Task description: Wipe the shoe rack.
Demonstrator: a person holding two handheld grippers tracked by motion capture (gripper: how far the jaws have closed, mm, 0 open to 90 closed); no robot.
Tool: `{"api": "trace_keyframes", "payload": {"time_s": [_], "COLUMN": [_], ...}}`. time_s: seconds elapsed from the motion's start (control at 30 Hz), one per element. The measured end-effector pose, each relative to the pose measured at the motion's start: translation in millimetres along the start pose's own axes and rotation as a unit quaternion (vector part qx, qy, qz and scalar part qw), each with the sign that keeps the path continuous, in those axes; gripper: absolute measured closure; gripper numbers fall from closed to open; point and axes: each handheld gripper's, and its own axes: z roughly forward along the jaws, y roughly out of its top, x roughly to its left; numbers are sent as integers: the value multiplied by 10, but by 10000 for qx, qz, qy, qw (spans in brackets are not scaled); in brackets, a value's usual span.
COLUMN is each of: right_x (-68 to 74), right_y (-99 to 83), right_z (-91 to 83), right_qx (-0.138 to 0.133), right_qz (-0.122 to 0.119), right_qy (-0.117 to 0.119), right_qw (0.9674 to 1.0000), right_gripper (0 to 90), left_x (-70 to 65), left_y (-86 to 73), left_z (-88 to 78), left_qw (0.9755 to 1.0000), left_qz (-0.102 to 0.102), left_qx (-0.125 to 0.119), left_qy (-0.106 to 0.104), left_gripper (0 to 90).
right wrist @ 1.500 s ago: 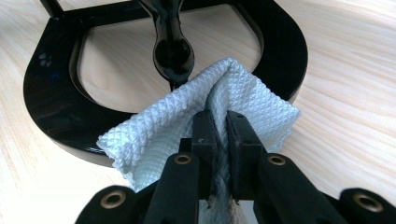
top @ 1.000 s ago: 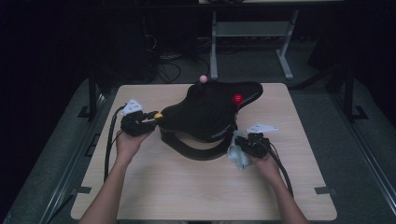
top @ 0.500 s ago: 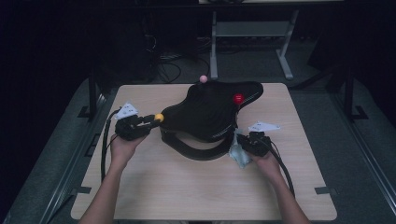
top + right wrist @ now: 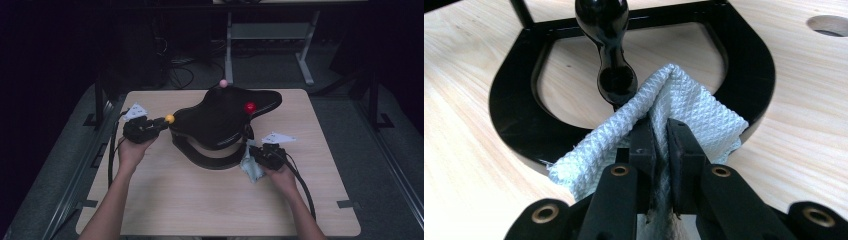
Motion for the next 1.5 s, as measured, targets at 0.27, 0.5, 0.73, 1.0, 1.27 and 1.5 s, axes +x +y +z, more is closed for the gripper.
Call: {"api": "trace_keyframes", "payload": {"time_s": [0.27, 0.5, 0.73, 1.0, 1.27, 1.5], "right_x": [274, 541, 792, 1150, 1030, 916], "right_y": [76, 127, 179, 297, 350, 350], "right_z": [186, 390, 626, 881, 861, 833], "right_qx": [13, 34, 157, 288, 388, 369], "right_qz": [-188, -363, -450, -830, -999, -750], "right_qy": [205, 373, 528, 788, 499, 240], "right_qw": [9996, 9986, 9975, 9930, 9930, 9962], "right_gripper": [821, 821, 822, 819, 816, 814], "left_x": [-67, -226, -333, -420, -533, -646], "left_y": [-207, -374, -493, -583, -565, -576], "left_z": [-268, -471, -578, -614, -548, -470], "left_qw": [9999, 9997, 9996, 9993, 9987, 9983], "left_qz": [-43, 26, 28, 57, 122, 161], "left_qx": [-120, -233, -294, -352, -428, -440], "left_qy": [60, 21, -50, -123, -246, -342], "left_gripper": [690, 678, 669, 656, 639, 625]}}
